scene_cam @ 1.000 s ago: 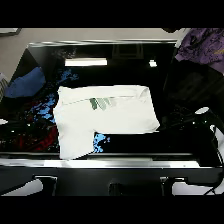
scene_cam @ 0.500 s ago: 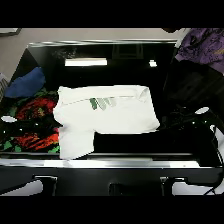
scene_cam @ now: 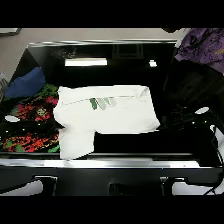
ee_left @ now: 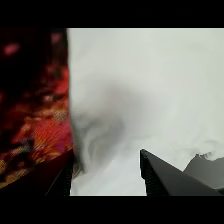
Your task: Fold the clothes and pants, and hang the long-sleeved shirts on hangers.
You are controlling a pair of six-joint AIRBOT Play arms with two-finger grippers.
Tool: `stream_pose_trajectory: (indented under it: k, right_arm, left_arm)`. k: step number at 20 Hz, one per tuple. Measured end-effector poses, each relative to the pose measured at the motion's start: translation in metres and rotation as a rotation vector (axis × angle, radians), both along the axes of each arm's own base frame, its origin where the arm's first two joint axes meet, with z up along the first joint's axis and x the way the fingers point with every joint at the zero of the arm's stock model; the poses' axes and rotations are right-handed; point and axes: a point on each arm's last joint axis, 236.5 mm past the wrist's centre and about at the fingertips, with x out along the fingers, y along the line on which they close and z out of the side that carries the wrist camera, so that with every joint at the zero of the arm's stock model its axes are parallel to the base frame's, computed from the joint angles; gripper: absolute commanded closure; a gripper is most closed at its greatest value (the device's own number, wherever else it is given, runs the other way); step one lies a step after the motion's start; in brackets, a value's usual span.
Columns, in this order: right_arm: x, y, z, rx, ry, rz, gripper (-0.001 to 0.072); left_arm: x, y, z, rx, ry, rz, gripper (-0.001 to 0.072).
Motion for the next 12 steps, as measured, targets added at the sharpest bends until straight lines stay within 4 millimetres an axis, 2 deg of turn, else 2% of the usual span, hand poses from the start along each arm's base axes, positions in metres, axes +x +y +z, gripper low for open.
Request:
stream_pose_trajectory:
  k: [1, 2, 4, 5, 9, 12]
  right_arm:
    - [0.000, 0.000, 0.000, -0.001, -0.001, 0.000, 0.0687]
    - [0.000, 0.000, 0.000, -0.002, -0.003, -0.001, 0.0687]
    - [0.001, -0.001, 0.002, -0.006, -0.010, -0.001, 0.0687]
    - [0.002, -0.001, 0.003, -0.009, -0.016, -0.003, 0.0687]
    - [0.006, -0.002, 0.010, -0.019, -0.043, -0.005, 0.0688]
    - [0.021, 0.006, 0.030, 0.023, -0.131, -0.017, 0.0690]
  left_arm:
    - [-0.001, -0.002, -0.001, -0.005, 0.005, -0.001, 0.0271]
    - [-0.002, -0.003, -0.002, -0.010, 0.012, -0.003, 0.0356]
    - [-0.004, -0.006, -0.005, -0.008, 0.024, -0.018, 0.0599]
    - [-0.004, -0.008, -0.005, -0.010, 0.025, -0.021, 0.0689]
    - [-0.004, -0.010, -0.007, -0.010, 0.027, -0.027, 0.0691]
    - [-0.001, -0.010, -0.004, -0.004, 0.012, -0.034, 0.0692]
